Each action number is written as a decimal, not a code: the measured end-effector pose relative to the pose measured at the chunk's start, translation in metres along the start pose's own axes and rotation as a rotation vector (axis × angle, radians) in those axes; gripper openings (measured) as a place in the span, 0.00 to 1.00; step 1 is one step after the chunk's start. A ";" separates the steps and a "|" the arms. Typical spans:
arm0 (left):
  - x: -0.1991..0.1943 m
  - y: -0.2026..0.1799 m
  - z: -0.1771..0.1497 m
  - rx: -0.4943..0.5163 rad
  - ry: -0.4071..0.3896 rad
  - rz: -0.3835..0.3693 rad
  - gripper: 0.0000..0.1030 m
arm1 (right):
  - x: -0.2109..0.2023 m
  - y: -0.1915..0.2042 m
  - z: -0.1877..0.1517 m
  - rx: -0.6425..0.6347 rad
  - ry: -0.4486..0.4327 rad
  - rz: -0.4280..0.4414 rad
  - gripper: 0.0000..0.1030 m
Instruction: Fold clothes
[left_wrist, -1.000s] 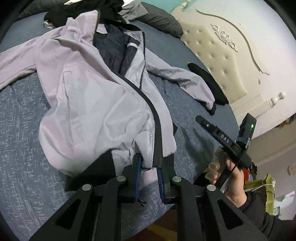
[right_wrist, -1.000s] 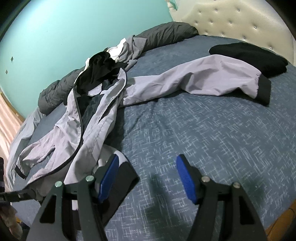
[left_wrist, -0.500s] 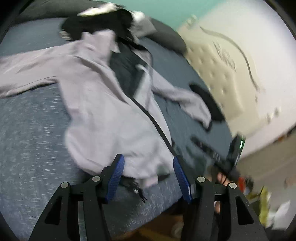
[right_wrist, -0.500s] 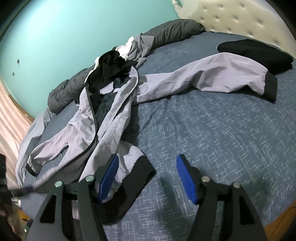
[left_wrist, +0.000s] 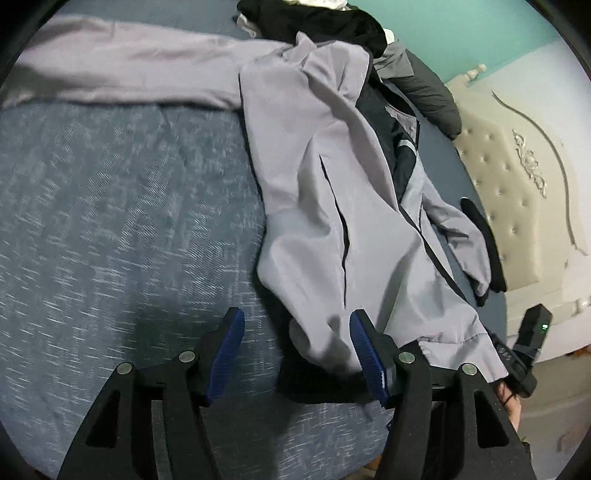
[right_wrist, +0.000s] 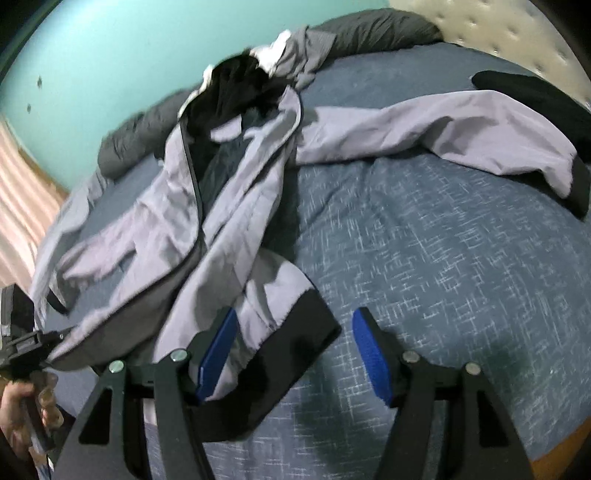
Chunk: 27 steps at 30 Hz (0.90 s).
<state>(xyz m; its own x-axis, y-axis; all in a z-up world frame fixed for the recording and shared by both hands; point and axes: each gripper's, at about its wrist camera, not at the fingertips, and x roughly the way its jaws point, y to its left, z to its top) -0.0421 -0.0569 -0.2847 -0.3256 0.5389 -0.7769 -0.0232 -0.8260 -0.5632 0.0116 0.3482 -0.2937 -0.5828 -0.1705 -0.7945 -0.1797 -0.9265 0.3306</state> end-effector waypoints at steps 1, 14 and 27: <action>0.003 0.000 0.000 -0.002 0.005 -0.009 0.62 | 0.004 -0.001 0.001 -0.009 0.025 -0.012 0.67; 0.019 -0.015 -0.002 0.066 0.010 0.000 0.18 | 0.063 0.021 0.003 -0.229 0.191 -0.069 0.73; -0.022 -0.047 0.008 0.200 -0.079 -0.003 0.03 | 0.035 0.023 -0.001 -0.287 0.152 -0.029 0.11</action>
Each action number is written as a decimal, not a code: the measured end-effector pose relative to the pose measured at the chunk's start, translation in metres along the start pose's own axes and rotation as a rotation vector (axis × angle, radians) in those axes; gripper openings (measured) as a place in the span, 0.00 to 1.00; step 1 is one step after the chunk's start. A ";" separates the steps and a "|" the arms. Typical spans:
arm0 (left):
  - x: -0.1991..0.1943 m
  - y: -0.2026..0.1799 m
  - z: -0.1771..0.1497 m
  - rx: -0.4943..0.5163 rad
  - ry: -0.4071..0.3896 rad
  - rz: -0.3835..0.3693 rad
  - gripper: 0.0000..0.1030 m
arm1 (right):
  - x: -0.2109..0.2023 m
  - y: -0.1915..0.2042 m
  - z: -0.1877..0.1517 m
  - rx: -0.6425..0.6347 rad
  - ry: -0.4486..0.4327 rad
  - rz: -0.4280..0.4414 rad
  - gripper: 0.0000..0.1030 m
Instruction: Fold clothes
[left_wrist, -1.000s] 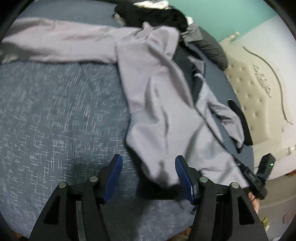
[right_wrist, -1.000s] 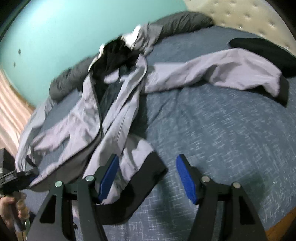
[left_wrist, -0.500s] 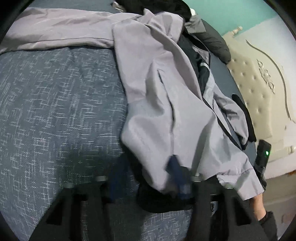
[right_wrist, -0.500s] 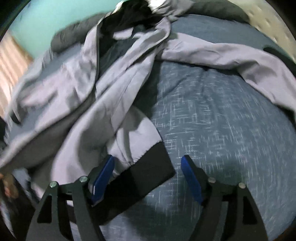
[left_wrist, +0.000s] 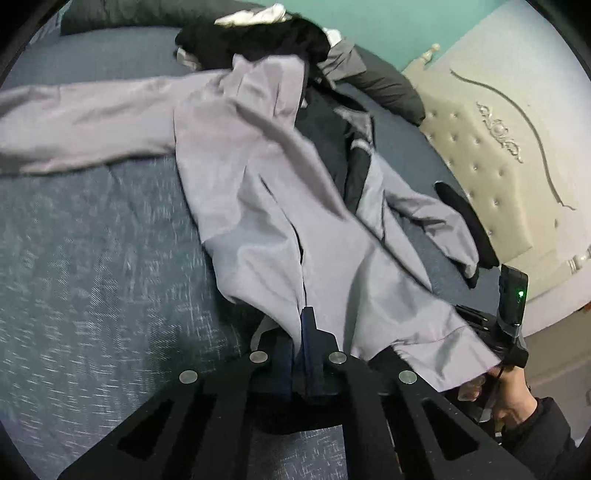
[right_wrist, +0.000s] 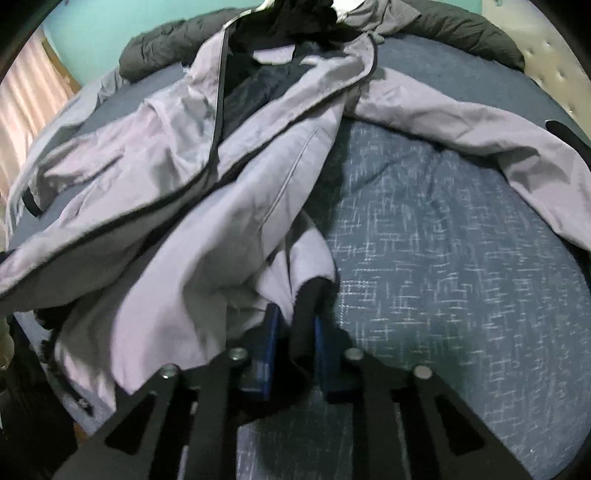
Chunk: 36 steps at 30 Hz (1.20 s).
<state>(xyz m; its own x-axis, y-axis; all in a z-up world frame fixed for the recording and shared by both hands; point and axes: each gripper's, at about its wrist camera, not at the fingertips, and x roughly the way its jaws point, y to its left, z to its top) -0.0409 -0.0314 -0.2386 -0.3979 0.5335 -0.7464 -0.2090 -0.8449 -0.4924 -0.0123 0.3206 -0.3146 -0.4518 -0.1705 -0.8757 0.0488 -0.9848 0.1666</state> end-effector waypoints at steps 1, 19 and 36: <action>-0.009 0.000 0.003 0.002 -0.014 -0.004 0.03 | -0.009 -0.003 0.000 0.005 -0.015 0.007 0.08; -0.052 0.029 -0.008 0.047 0.016 0.097 0.02 | -0.067 -0.067 -0.019 0.206 0.111 0.099 0.06; -0.043 0.051 -0.028 -0.024 0.073 0.082 0.17 | -0.074 -0.037 -0.024 0.025 0.042 0.033 0.56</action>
<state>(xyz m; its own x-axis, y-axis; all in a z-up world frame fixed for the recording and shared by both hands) -0.0097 -0.0964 -0.2439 -0.3466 0.4647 -0.8148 -0.1569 -0.8851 -0.4381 0.0408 0.3690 -0.2671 -0.4123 -0.2050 -0.8877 0.0406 -0.9775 0.2069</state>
